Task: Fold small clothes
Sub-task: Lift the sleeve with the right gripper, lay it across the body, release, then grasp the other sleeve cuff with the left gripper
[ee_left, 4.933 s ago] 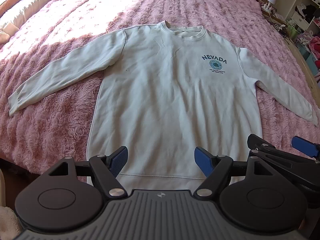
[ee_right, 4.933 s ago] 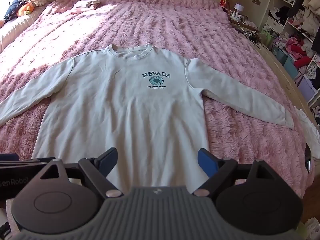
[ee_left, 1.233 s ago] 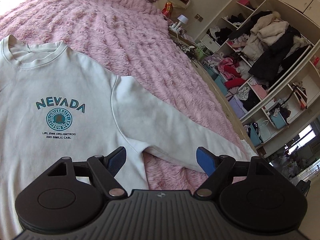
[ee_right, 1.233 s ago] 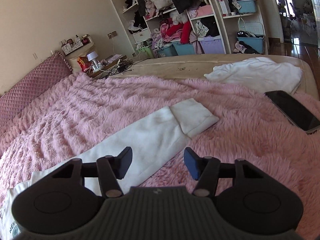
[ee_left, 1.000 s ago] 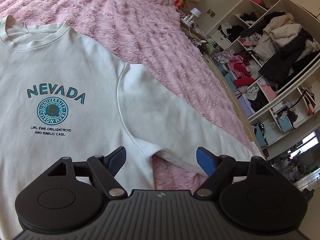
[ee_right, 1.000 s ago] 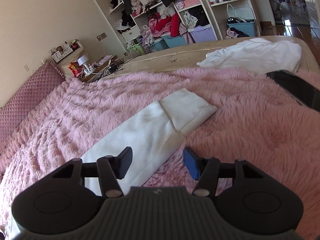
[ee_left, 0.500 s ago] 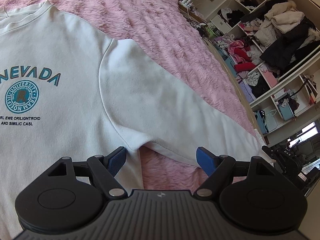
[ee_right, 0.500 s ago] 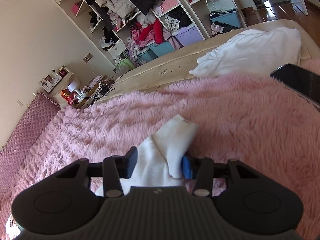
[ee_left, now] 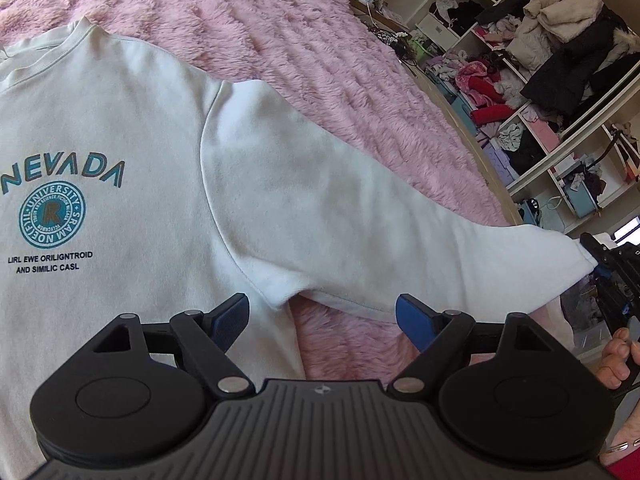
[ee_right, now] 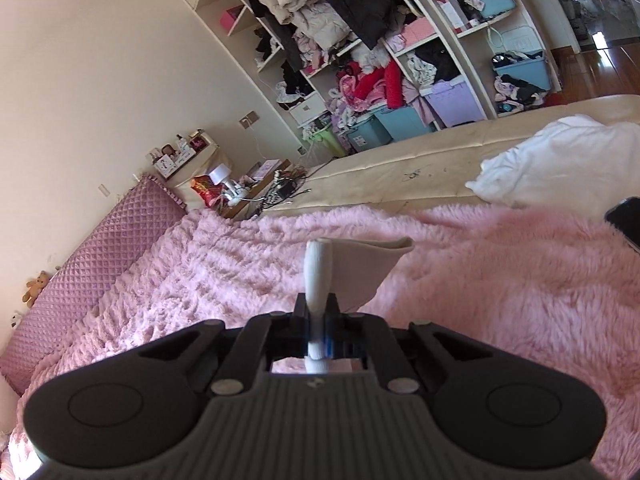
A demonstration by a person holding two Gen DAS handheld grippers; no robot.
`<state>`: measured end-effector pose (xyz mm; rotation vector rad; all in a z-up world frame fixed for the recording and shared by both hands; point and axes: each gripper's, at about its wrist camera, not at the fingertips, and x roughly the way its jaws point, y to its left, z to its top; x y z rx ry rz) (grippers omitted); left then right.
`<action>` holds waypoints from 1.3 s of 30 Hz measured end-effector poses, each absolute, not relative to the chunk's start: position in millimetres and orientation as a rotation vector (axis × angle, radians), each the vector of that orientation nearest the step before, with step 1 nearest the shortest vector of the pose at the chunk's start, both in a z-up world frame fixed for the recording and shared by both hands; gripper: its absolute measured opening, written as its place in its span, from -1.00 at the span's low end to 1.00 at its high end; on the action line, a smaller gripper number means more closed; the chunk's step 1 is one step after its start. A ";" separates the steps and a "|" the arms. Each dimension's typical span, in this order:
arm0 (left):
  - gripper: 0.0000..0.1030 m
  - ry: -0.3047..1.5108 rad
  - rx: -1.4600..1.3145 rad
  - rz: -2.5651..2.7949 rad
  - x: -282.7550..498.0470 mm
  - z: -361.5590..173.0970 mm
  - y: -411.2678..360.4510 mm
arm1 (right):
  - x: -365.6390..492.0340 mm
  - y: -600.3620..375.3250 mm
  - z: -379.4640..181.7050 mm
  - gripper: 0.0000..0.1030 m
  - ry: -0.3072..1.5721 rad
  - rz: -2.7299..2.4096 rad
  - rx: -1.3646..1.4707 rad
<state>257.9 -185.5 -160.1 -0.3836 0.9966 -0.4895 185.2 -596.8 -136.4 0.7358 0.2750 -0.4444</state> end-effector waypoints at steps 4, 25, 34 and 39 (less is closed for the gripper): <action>0.89 0.924 -0.447 -0.456 235.6 -141.3 -137.1 | 201.4 -551.8 -98.2 -0.97 0.234 -0.304 0.712; 0.89 0.779 -0.734 -0.065 64.9 -137.8 117.6 | 235.8 -91.6 -82.5 -0.96 0.431 0.478 0.433; 0.89 0.743 -0.806 0.005 52.6 -157.5 156.3 | 216.1 -28.0 -157.1 -0.06 0.658 0.607 0.321; 0.89 0.685 -0.887 -0.050 77.5 -167.3 152.0 | 199.4 -103.5 -122.4 0.19 0.548 0.476 0.279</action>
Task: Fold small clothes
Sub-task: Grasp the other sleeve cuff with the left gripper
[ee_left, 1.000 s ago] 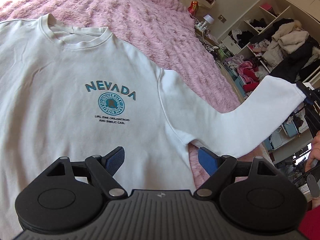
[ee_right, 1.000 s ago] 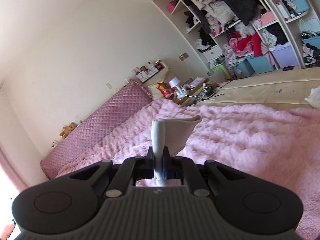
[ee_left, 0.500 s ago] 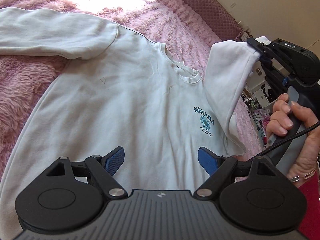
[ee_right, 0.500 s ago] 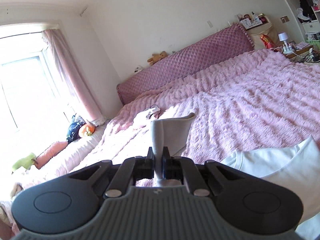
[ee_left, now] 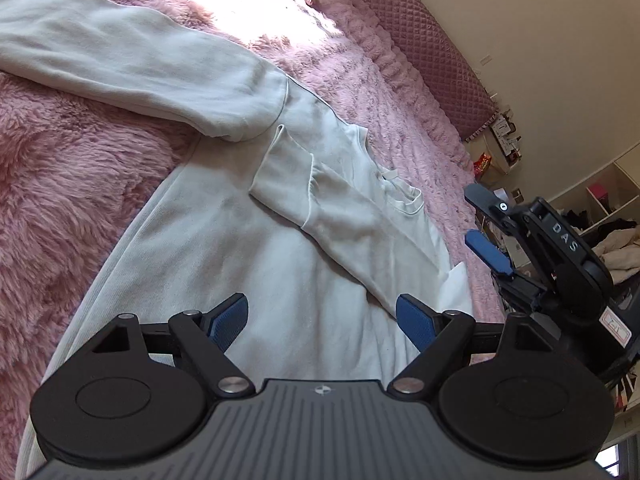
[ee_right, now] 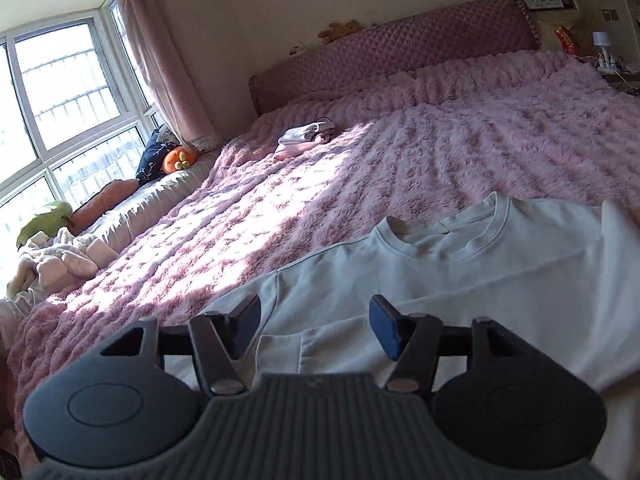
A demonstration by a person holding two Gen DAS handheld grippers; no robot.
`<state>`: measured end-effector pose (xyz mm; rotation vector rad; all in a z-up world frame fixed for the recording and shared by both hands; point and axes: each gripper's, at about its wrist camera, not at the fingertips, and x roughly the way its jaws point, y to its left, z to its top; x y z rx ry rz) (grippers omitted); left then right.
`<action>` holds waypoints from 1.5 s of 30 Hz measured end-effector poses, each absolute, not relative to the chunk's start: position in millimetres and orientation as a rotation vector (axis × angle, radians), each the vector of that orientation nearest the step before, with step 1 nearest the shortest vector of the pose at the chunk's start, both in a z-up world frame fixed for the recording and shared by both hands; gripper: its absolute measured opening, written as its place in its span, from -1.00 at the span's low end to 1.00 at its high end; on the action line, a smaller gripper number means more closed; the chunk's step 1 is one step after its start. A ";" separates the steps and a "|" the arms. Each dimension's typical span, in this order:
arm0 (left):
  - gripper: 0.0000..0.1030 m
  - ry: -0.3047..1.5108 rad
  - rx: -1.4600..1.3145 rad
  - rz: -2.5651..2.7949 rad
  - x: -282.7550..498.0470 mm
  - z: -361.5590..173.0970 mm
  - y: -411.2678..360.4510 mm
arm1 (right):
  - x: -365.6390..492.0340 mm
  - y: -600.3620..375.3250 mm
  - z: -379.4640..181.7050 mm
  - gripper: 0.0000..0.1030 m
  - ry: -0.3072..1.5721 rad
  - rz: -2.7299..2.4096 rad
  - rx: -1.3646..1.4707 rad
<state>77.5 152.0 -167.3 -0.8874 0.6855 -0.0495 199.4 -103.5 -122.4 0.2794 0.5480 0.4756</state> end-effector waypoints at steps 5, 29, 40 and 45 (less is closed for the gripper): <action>0.89 0.658 -1.001 -0.036 115.1 -192.5 150.7 | 185.4 -192.2 -123.6 0.22 0.521 0.238 0.002; -0.88 0.437 -1.003 -0.010 174.8 -181.3 176.0 | 205.2 -210.6 -222.2 -0.13 0.575 0.008 -0.659; -0.89 0.386 -1.037 0.073 125.8 -194.5 189.5 | 208.8 -206.8 -224.7 -0.65 0.612 0.014 -0.642; -0.83 0.456 -1.067 0.120 124.7 -207.0 198.6 | 215.6 -214.3 -226.7 -0.88 0.656 -0.018 -0.593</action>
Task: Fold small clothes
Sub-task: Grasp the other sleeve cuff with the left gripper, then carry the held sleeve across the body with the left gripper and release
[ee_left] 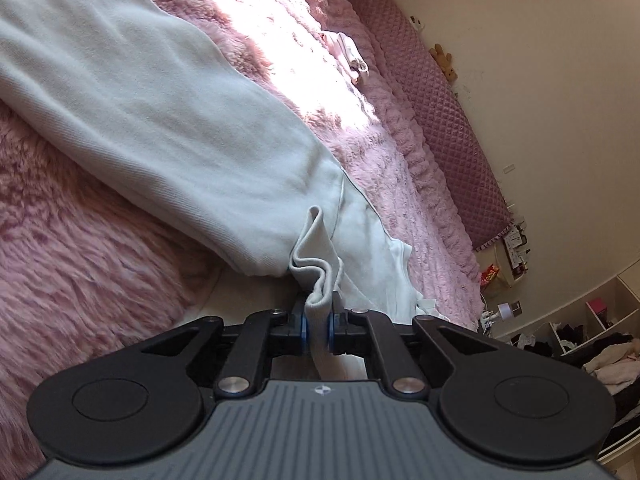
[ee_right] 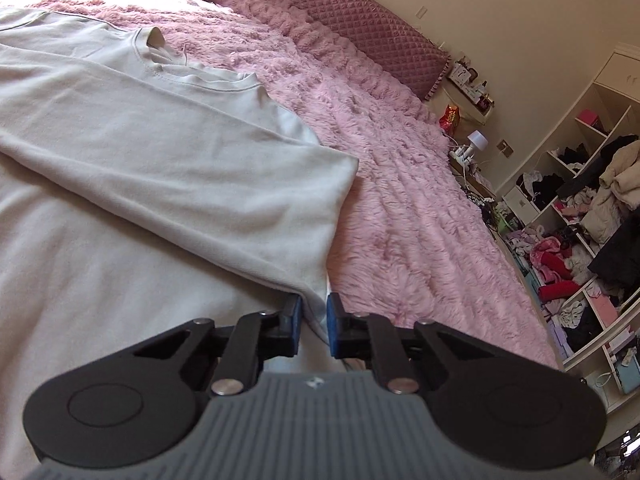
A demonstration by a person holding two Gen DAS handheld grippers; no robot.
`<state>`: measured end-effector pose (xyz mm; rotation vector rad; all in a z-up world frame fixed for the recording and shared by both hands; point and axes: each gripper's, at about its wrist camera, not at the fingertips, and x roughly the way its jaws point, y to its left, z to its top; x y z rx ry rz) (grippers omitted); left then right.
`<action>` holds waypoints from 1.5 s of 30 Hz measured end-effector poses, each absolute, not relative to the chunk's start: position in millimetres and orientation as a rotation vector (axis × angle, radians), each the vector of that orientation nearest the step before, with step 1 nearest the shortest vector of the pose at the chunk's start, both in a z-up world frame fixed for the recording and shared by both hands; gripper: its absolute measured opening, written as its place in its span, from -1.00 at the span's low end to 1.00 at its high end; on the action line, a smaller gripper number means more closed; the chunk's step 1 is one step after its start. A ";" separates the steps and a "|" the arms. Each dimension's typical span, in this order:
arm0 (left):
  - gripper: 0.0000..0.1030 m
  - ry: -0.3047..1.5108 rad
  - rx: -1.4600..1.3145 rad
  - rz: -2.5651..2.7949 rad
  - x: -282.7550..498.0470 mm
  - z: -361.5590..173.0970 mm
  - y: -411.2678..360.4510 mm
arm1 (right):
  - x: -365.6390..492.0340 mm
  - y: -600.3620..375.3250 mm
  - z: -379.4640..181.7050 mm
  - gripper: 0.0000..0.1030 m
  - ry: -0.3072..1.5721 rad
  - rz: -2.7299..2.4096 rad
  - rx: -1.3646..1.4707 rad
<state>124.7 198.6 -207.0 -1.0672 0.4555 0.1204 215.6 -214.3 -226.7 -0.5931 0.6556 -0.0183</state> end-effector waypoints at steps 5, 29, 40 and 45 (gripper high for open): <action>-0.35 0.387 -1.033 0.138 100.4 -180.2 215.4 | 210.0 -215.2 -222.2 -0.69 0.651 -0.032 -0.605; 0.67 0.131 -1.170 0.714 -110.9 -178.1 372.5 | 135.1 -24.3 -115.1 0.25 0.532 0.521 -0.136; 0.72 0.072 -1.243 0.747 -91.0 -204.3 404.9 | 137.3 4.9 -127.9 0.25 0.584 0.547 -0.195; 0.72 -0.010 -1.283 0.732 -85.8 -201.0 414.5 | 135.5 6.8 -128.3 0.30 0.585 0.550 -0.206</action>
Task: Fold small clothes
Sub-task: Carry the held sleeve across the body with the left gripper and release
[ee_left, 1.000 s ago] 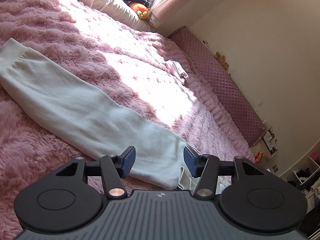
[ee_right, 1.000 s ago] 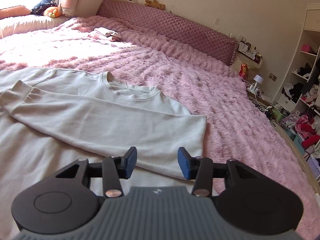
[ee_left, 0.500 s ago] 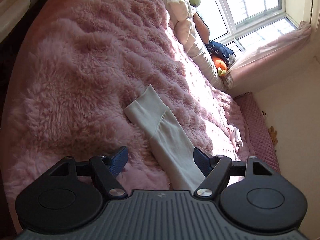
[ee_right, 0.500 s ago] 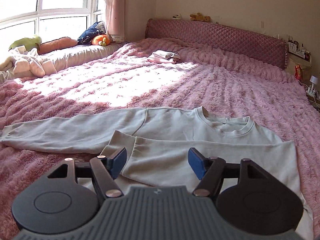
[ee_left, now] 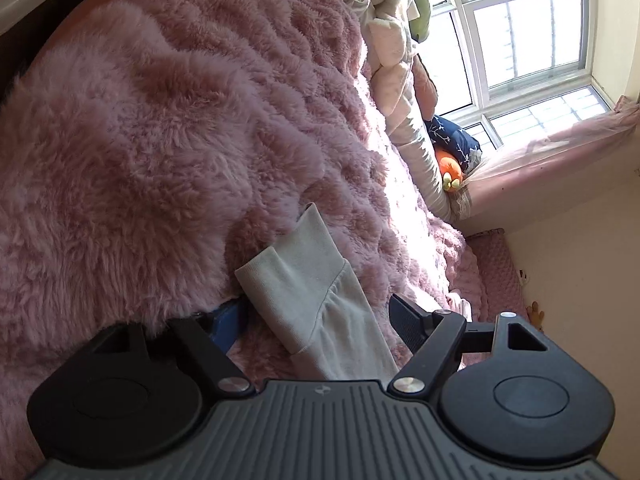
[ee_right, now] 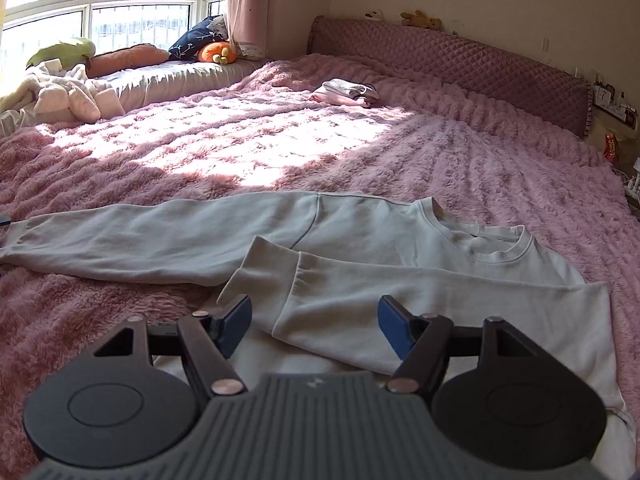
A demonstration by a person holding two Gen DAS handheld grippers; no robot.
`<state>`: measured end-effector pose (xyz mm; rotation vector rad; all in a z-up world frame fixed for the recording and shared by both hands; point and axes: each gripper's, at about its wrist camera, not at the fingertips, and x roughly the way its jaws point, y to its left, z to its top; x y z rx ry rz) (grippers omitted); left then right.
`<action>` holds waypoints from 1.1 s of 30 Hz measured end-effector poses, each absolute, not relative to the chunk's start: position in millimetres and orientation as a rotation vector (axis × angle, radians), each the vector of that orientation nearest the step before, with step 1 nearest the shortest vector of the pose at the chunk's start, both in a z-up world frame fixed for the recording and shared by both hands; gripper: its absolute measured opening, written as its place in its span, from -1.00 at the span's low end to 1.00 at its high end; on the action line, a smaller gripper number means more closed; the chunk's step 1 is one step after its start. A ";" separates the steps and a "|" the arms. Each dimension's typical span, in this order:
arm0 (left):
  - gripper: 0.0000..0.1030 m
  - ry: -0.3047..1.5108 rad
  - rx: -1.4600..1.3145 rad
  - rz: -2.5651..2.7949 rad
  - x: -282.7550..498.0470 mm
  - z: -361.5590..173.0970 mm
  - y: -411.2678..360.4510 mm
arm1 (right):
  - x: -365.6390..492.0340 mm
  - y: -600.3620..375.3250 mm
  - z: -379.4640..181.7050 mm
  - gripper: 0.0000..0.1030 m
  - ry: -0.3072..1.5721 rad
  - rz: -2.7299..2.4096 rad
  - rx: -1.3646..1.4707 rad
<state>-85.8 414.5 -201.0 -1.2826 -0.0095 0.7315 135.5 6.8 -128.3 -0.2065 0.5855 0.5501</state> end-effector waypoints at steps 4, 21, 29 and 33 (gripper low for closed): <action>0.11 -0.077 -1.245 0.663 -85.4 -188.6 417.6 | 133.0 3.2 -129.0 0.34 0.585 0.546 -0.217; -0.90 -0.092 -1.152 0.430 -50.7 -122.3 380.8 | 129.9 -23.3 -126.1 0.36 0.597 0.517 -0.171; -0.90 -0.075 -1.095 0.051 29.7 -68.1 305.5 | 133.4 -76.2 -121.8 0.36 0.593 0.439 -0.126; -0.90 -0.026 -1.064 -0.145 83.4 -47.5 238.4 | 135.9 -113.5 -120.5 0.37 0.594 0.369 -0.082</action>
